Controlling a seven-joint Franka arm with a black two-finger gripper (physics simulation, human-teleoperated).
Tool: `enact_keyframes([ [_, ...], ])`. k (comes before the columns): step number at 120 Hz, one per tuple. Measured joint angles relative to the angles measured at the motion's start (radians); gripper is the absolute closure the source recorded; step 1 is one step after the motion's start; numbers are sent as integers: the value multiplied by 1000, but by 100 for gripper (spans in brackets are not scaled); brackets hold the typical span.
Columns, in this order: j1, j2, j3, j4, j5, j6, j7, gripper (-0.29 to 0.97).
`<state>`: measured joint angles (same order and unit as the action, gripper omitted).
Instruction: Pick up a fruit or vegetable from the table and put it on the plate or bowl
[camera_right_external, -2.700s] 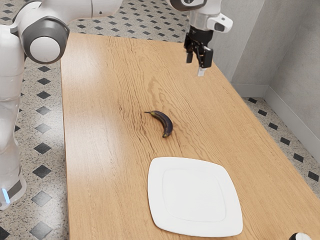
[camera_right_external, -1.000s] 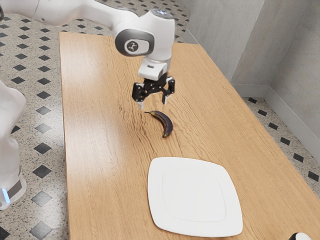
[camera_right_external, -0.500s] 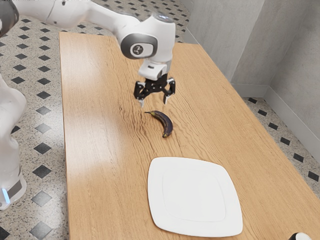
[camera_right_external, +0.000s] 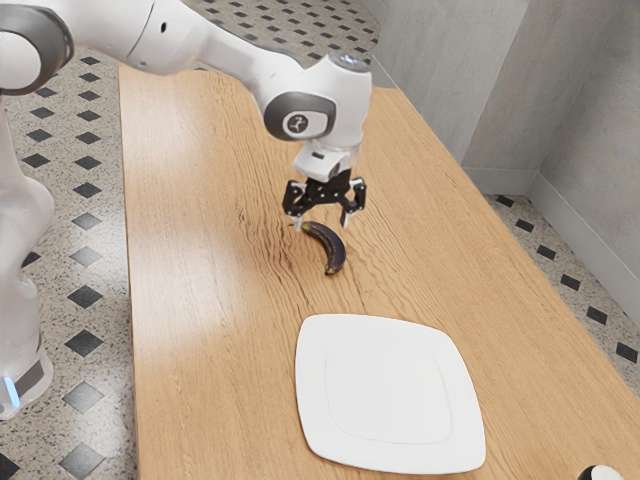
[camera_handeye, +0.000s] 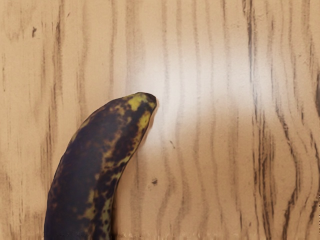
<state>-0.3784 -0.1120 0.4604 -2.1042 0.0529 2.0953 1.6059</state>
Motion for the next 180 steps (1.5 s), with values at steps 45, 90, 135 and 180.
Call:
enact_keyframes([
  [45,6,98,6,34,-59,32,41,1],
  [90,0,165,6,61,-88,44,64,1],
  [135,38,176,9,61,-124,47,76,2],
  [180,32,199,7,61,-147,64,83,35],
])
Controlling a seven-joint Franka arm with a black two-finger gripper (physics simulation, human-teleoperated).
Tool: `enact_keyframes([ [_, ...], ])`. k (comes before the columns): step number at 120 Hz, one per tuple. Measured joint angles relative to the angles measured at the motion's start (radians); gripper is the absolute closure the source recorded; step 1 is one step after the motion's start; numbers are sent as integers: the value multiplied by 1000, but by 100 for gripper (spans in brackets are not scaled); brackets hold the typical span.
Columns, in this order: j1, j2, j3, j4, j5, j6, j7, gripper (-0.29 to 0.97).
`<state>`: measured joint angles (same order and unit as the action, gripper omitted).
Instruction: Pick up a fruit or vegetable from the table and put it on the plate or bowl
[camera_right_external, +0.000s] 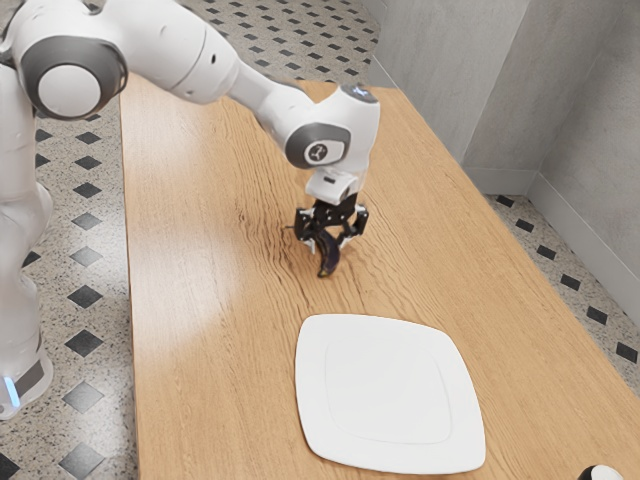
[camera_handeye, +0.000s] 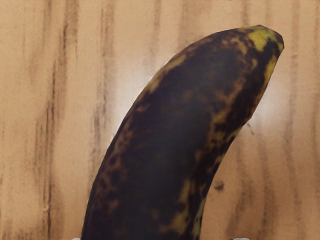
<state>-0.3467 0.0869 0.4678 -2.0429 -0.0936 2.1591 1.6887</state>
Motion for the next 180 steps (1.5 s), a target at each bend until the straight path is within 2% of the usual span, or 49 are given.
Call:
enact_keyframes([
  [12,-3,7,-1,0,-12,8,1,49],
  [25,-4,6,-3,-2,-22,14,1,54],
  [42,-12,-28,-2,-1,-28,13,0,52],
  [63,-25,-141,-15,0,-30,-28,-12,52],
  [69,-68,-169,-16,1,-28,-40,-20,52],
  [82,-263,-196,-17,12,-24,-57,-44,52],
  [90,-310,-199,-27,24,-22,-65,-58,52],
  [106,-306,-197,-39,31,-21,-73,-82,52],
  [138,-309,-175,-122,42,-18,-79,-117,52],
  [157,-324,-133,-185,79,-19,-80,-132,52],
  [180,-352,-78,-223,127,-20,-81,-145,52],
])
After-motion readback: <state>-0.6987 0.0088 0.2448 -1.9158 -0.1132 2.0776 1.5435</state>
